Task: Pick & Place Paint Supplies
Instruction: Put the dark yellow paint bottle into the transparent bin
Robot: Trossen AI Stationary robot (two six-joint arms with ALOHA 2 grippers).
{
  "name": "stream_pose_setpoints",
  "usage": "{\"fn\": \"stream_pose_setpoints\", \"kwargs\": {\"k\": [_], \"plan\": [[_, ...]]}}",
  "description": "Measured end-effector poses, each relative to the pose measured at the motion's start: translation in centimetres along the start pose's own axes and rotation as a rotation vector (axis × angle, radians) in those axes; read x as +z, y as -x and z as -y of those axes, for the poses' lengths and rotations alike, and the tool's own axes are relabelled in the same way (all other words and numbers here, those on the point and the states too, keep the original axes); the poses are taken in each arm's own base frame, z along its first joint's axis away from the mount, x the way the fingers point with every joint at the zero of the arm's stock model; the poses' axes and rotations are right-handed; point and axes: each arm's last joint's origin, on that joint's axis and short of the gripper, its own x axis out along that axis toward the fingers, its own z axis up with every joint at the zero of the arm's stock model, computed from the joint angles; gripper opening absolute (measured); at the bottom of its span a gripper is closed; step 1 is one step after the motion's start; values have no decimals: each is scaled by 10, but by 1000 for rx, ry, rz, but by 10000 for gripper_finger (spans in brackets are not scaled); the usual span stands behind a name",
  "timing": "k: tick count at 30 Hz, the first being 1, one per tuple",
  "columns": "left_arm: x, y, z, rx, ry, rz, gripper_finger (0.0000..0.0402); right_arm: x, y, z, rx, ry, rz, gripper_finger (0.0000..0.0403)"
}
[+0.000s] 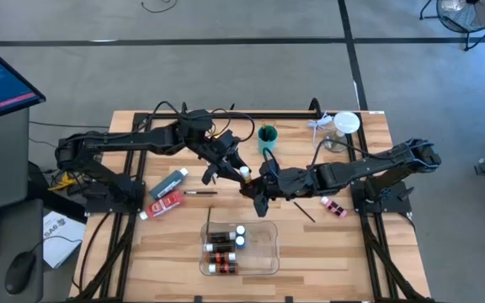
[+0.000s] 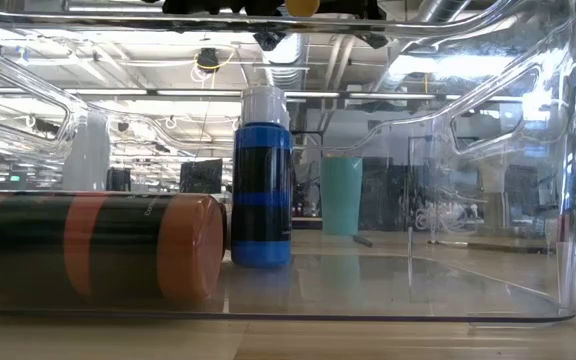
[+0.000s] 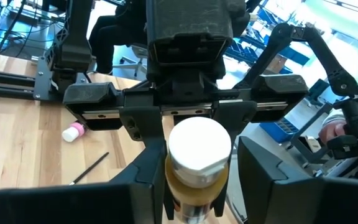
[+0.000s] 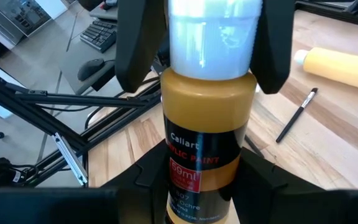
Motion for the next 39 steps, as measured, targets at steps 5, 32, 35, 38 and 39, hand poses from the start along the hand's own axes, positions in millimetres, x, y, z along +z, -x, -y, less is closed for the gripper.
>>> {"fn": "stream_pose_setpoints", "kwargs": {"k": [5, 32, 35, 38, 39], "plan": [[0, 0, 0, 8, 7, 2, 85, 0, 0, 0, 0, 0, 0, 129], [6, 28, 35, 192, 32, -7, 31, 13, 19, -5, 52, -54, 57, 220], [5, 39, 54, 272, -1, -23, 31, 20, 32, -9, 85, -73, 81, 252], [0, 42, 74, 343, -27, -43, 31, 28, 45, -12, 126, -91, 119, 270], [-3, 41, 82, 353, -38, -46, 31, 30, 49, -12, 136, -96, 129, 273]]}}
